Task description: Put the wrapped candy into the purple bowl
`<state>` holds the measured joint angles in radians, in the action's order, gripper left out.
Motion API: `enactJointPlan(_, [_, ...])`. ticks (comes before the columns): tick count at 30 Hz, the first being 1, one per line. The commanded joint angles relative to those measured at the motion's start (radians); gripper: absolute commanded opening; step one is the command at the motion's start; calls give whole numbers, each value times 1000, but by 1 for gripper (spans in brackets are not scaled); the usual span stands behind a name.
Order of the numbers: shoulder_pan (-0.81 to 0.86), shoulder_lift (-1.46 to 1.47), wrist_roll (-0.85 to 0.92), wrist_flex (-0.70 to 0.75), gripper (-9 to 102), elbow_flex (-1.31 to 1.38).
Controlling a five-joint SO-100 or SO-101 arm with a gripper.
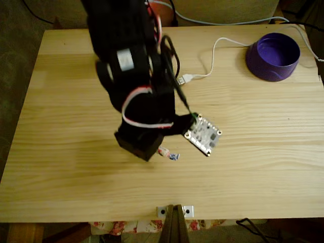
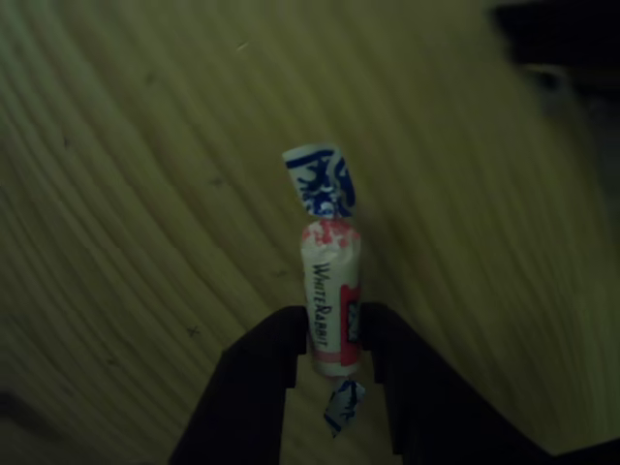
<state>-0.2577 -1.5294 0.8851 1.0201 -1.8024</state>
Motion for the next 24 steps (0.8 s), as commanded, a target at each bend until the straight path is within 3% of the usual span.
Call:
enactJointPlan(1, [-52,-215,-127,51,3,14])
enactJointPlan(13, [-285,-572,-506,184,2,29])
enactJointPlan(24, [-687,-650,-693,242,1,137])
